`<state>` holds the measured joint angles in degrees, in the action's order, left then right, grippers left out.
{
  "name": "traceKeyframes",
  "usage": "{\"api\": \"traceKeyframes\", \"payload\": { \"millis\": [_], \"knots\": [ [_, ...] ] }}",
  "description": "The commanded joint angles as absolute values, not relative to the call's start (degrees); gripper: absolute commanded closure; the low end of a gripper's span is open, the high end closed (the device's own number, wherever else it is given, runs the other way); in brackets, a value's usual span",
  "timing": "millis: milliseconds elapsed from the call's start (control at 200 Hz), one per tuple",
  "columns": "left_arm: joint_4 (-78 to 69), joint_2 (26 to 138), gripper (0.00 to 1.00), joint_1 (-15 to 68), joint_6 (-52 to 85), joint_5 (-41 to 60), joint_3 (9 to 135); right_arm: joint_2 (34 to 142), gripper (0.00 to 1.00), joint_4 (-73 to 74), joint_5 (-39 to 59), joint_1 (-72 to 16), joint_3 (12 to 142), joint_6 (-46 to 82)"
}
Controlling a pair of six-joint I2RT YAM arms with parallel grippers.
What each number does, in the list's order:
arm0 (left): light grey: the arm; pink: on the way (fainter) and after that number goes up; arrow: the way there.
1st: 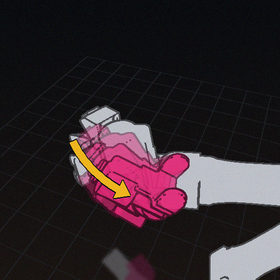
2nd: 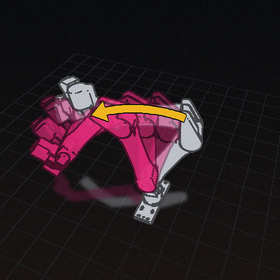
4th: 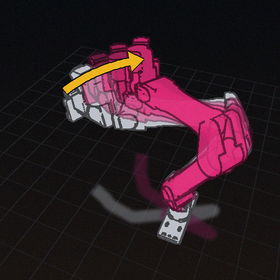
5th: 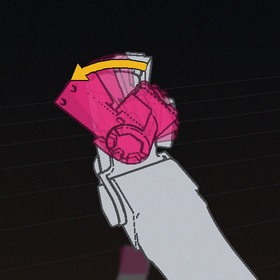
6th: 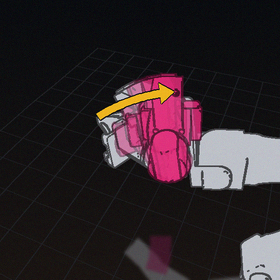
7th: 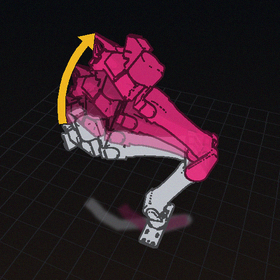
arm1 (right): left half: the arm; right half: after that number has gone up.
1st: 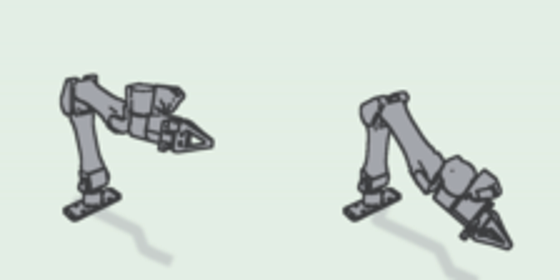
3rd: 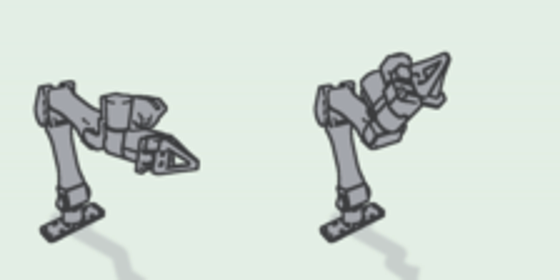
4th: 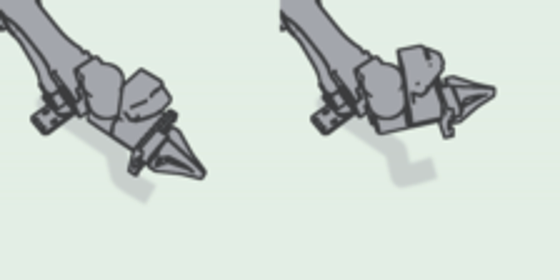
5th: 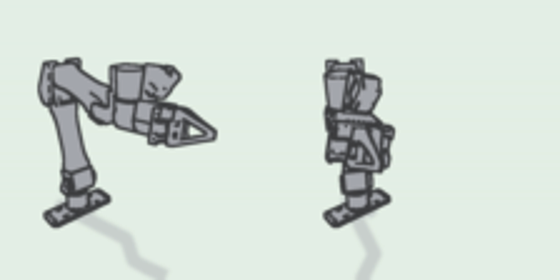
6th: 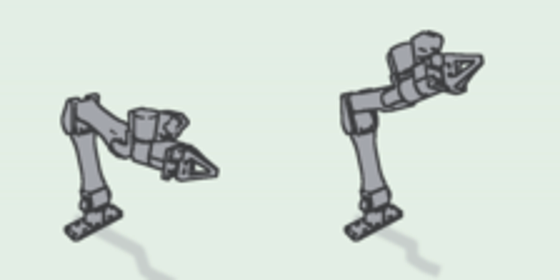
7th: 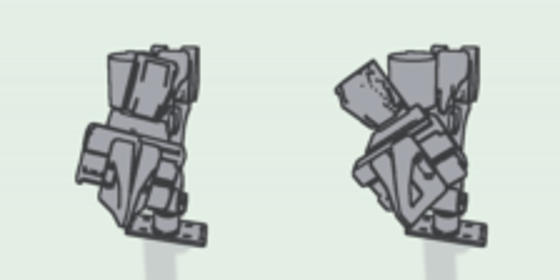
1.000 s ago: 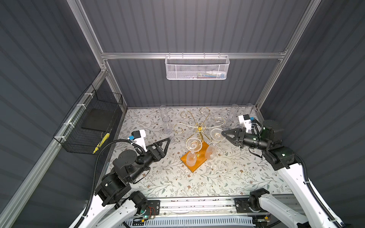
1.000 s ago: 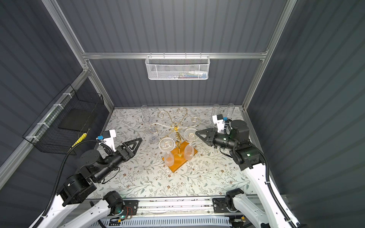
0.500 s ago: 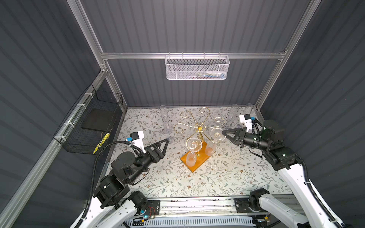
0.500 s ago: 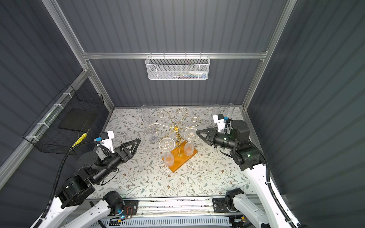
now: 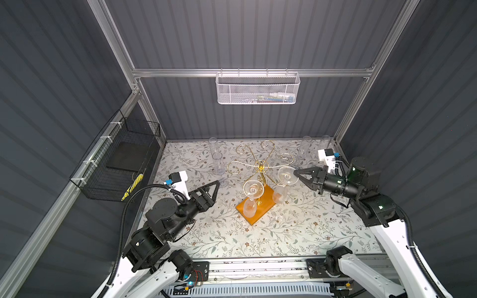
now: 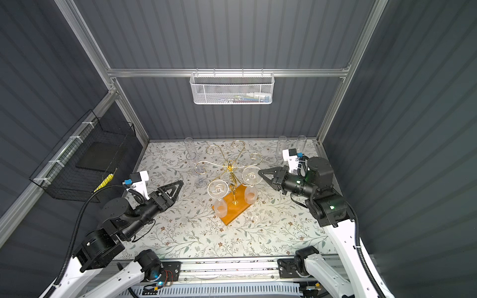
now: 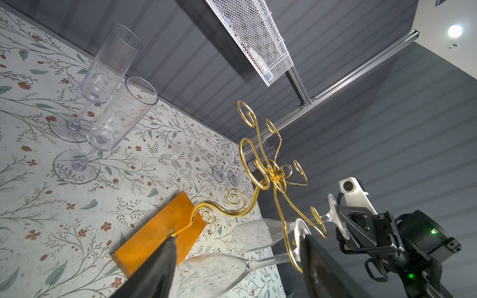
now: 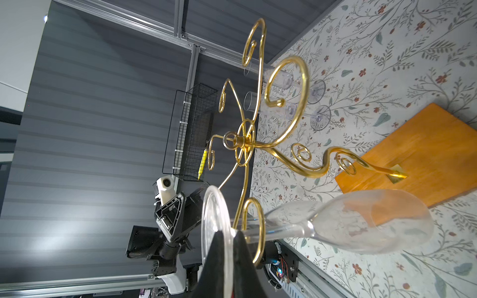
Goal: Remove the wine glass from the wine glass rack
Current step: 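Close the right gripper on the hanging glass foot and slide it off the rack arm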
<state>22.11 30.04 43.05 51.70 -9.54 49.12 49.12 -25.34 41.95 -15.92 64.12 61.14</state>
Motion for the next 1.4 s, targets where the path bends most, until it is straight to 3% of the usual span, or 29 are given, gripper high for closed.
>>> {"api": "traceKeyframes", "payload": {
  "millis": [0, 410, 1061, 1396],
  "knots": [
    [22.91, 30.15, 0.23, 42.87, 51.26, -10.68, 50.27, 48.67, 1.00, -27.98, 43.51, -16.17, 66.69, 61.70],
    [23.52, 29.74, 0.23, 42.87, 50.77, -11.25, 50.05, 50.67, 1.00, -28.48, 44.44, -19.54, 69.35, 63.79],
    [25.42, 26.15, 0.23, 42.87, 51.34, -12.61, 48.64, 63.75, 1.00, -26.59, 41.25, -21.70, 78.72, 61.52],
    [26.99, 25.57, 0.23, 42.82, 50.65, -13.87, 49.52, 61.90, 1.00, -30.08, 39.81, -18.68, 77.84, 59.39]
  ]
}}
